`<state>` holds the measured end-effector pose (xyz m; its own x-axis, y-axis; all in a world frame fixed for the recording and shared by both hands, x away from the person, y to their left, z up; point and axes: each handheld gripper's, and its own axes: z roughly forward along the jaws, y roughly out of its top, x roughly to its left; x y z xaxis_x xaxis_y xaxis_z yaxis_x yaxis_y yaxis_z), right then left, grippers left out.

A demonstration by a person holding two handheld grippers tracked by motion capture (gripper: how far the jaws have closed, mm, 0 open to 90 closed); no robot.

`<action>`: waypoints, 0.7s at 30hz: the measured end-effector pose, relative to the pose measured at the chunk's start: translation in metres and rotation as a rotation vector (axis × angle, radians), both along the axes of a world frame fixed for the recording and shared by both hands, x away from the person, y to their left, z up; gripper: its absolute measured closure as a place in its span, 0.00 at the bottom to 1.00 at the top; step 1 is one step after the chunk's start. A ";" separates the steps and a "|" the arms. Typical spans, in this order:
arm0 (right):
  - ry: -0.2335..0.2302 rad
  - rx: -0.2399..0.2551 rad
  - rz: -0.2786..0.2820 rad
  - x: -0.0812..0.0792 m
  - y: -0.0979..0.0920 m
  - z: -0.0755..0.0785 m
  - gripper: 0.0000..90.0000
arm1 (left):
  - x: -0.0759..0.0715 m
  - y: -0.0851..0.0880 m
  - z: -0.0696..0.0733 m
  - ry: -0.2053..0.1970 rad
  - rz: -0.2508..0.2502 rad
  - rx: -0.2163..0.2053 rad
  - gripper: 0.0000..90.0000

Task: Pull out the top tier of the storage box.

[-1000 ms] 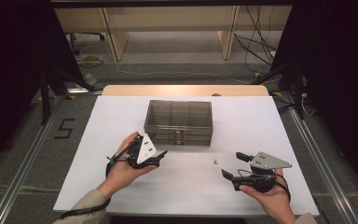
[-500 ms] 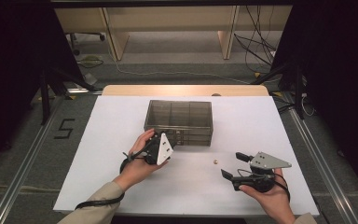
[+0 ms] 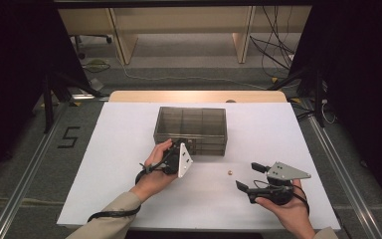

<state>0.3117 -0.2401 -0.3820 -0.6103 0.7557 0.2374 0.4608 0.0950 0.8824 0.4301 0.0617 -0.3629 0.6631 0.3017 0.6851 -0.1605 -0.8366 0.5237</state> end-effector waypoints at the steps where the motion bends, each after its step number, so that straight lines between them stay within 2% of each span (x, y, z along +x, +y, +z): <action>1: -0.001 -0.001 0.000 0.000 0.000 0.000 0.19 | 0.000 -0.001 0.000 -0.012 0.007 0.008 0.78; 6: -0.002 0.002 -0.001 0.000 0.000 0.000 0.19 | -0.002 -0.005 -0.002 -0.052 0.025 0.044 0.81; 14: -0.002 0.002 -0.001 0.000 0.000 0.000 0.19 | -0.006 -0.011 -0.007 -0.121 0.011 0.101 0.84; 21: -0.001 0.003 -0.002 0.000 0.000 0.000 0.19 | -0.008 -0.013 -0.009 -0.147 0.017 0.122 0.85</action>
<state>0.3118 -0.2400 -0.3819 -0.6093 0.7561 0.2389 0.4599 0.0915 0.8832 0.4226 0.0490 -0.3720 0.5485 0.2206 0.8065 -0.2133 -0.8957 0.3901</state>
